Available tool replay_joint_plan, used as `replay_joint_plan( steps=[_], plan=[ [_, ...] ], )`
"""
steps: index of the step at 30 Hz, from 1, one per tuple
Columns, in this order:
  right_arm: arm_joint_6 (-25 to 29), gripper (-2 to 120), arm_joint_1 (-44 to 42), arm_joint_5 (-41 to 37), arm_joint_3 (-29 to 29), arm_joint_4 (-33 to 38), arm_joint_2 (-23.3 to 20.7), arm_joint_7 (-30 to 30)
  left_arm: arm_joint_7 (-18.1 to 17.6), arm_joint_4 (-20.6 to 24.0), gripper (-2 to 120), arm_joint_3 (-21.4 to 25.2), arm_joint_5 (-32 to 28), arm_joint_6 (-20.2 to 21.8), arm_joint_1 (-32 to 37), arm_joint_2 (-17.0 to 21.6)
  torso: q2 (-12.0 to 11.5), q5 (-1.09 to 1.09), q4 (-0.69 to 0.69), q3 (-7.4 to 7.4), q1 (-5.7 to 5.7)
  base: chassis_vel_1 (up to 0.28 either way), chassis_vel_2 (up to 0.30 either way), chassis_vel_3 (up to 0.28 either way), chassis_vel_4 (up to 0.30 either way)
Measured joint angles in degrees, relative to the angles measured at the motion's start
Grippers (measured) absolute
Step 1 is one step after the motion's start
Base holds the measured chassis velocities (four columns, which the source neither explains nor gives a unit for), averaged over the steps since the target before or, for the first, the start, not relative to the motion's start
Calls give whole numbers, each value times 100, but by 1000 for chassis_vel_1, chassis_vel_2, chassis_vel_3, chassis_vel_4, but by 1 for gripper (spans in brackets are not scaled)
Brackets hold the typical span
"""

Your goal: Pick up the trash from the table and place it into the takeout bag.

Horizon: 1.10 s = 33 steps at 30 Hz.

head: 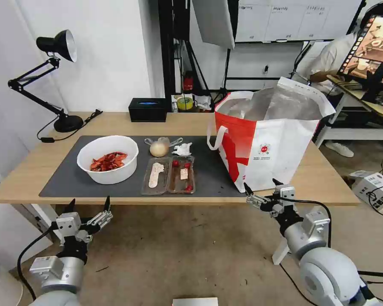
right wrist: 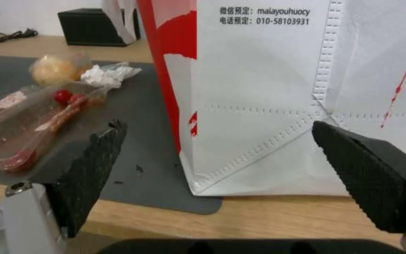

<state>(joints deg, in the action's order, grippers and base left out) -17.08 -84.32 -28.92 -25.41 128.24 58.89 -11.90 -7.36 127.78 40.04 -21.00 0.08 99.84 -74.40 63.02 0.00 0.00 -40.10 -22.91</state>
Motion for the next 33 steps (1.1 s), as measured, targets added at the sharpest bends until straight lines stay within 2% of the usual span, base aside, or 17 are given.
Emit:
replay_joint_plan(
  steps=[5,8,9,12,13,16,17,20,21,24,29,33],
  plan=[
    [1,100,-14,14,-2,26,0,1,-97,67,100,-46,-234,56,-10,3,0,0,0,0,0,0,0,0,0],
    [1,100,-34,25,-3,51,0,2,-354,242,100,-161,-799,347,-37,35,0,0,0,0,0,0,0,0,0],
    [1,100,-34,25,-3,51,0,2,-354,242,100,-161,-799,347,-37,35,0,0,0,0,0,0,0,0,0],
    [1,100,-43,32,-4,68,2,2,-800,542,100,-366,-1938,747,-152,73,0,0,0,0,0,0,0,0,0],
    [1,100,-43,32,-4,68,2,2,-800,542,100,-366,-1938,747,-152,73,0,0,0,0,0,0,0,0,0],
    [2,100,-46,45,-4,73,25,-4,-1534,887,100,-618,-3658,1080,-477,92,0,0,0,0,0,0,0,0,0],
    [2,100,-46,45,-4,73,25,-4,-1534,887,100,-618,-3658,1080,-477,92,0,0,0,0,0,0,0,0,0],
    [0,100,-66,59,3,76,58,-9,-2029,1094,100,-715,-4950,1202,-745,97,0,1,-1,0,0,0,0,0,0],
    [0,100,-66,59,3,76,58,-9,-2029,1094,100,-715,-4950,1202,-745,97,0,1,-1,0,0,0,0,0,0],
    [-2,100,-74,74,16,76,91,-13,-2637,1244,100,-835,-6058,1194,-923,98,0,0,0,0,0,0,0,0,0],
    [-6,100,-57,76,29,66,109,-17,-2878,1244,100,-1030,-6382,991,-1011,82,0,1,0,0,0,0,0,0,0],
    [-11,100,-38,80,33,43,144,-20,-2778,1047,100,-1273,-6046,911,-1053,51,0,0,0,-1,-1,0,0,0,0]
  ],
)
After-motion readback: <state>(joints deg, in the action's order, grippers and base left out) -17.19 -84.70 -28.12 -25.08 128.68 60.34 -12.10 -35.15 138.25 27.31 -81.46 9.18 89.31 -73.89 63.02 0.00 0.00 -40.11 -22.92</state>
